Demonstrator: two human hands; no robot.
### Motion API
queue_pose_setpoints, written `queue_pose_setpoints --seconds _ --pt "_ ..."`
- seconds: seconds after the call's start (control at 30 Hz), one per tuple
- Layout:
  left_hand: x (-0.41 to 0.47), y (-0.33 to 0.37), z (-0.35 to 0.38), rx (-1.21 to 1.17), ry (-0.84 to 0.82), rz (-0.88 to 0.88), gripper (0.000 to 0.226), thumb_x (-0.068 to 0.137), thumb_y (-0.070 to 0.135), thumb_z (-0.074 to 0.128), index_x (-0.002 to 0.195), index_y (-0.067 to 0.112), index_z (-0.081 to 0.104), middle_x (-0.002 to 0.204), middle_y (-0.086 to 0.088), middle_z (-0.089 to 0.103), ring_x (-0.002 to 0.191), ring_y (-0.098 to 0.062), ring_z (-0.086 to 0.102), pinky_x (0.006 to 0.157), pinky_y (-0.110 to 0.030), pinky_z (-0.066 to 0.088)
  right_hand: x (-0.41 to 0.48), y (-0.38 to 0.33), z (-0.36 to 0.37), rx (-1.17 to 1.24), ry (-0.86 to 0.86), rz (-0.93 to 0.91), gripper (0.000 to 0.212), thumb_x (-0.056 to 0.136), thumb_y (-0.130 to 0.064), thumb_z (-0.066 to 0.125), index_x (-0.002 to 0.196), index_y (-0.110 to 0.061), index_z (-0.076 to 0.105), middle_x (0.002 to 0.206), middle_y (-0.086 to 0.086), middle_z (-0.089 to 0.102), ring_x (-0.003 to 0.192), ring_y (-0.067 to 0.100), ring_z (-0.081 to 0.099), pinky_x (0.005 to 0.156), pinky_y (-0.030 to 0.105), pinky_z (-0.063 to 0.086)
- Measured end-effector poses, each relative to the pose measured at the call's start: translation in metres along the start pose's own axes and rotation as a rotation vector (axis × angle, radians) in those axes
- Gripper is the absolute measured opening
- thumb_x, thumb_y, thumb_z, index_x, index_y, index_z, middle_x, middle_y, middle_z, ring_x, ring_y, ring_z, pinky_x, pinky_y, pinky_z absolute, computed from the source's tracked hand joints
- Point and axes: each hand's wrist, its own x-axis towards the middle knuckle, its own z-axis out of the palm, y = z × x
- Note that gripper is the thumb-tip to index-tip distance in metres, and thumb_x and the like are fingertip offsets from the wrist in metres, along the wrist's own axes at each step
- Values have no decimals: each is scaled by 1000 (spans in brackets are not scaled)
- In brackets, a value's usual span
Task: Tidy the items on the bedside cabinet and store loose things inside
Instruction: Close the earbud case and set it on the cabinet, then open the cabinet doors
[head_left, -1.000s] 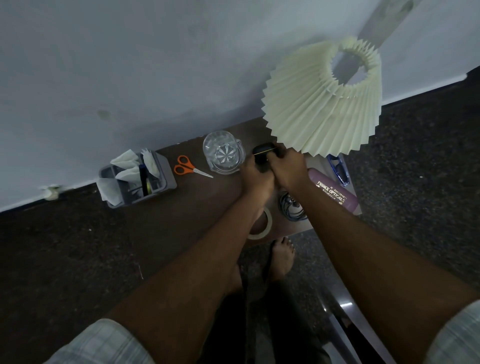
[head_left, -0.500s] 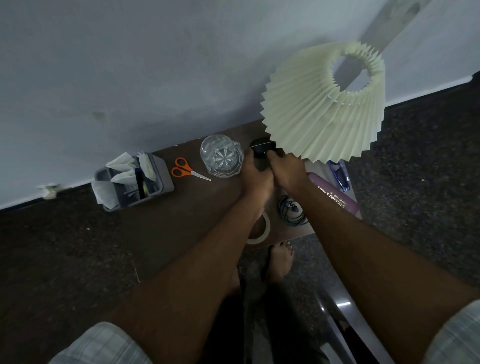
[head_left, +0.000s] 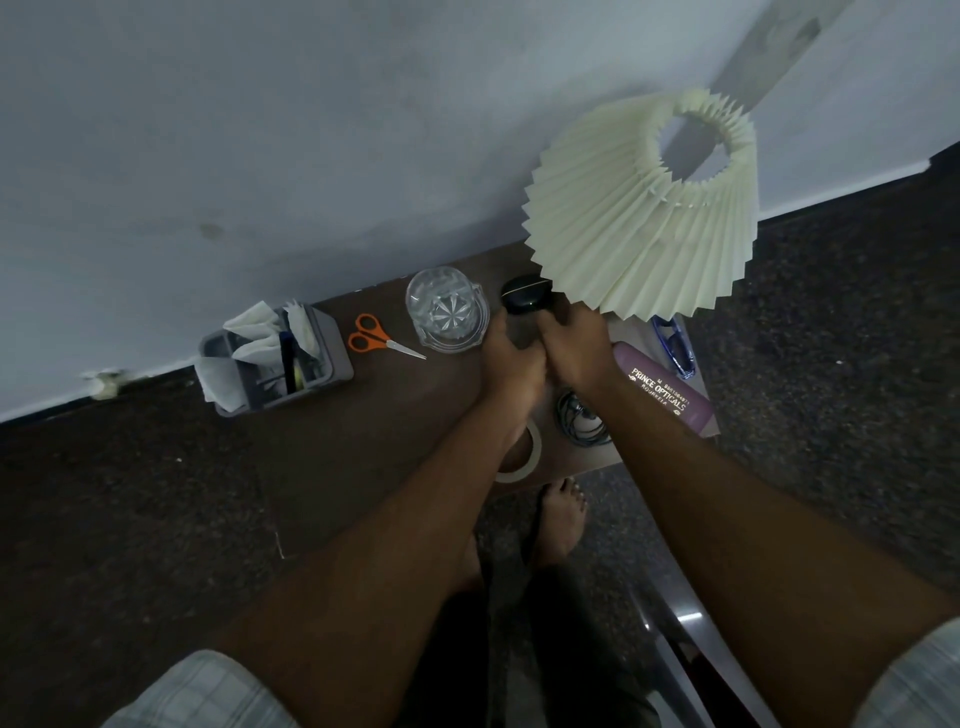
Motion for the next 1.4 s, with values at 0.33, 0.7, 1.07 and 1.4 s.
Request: queue_pose_setpoints --seconds 0.33,0.7,1.07,1.4 --pt "-37 -5 -16 10 15 -21 62 92 3 56 149 15 36 152 -3 41 135 -21 47 107 -49 46 -55 12 2 135 13 -34 57 87 -18 56 143 -10 47 136 10 59 123 17 56 105 38 46" --pt "-90 -33 -62 42 -17 24 36 93 -2 51 128 9 56 116 -5 67 96 -14 65 76 -25 56 -116 30 2 198 34 -70 38 94 -14 63 131 -5 57 121 -1 64 105 10 61 87 5 46" --pt "-139 -111 -83 -11 225 48 17 93 -2 55 104 10 62 78 1 64 61 -10 56 43 -15 40 -158 94 -4 301 -68 -79 29 94 -19 66 120 -8 65 101 1 71 95 12 68 91 30 57" --pt "-172 -194 -78 -19 378 -48 20 94 -1 53 109 4 65 78 -1 62 60 -9 54 46 -15 44 -194 180 -11 255 -154 -47 14 91 -20 69 104 -16 68 97 7 73 97 25 69 91 52 55"
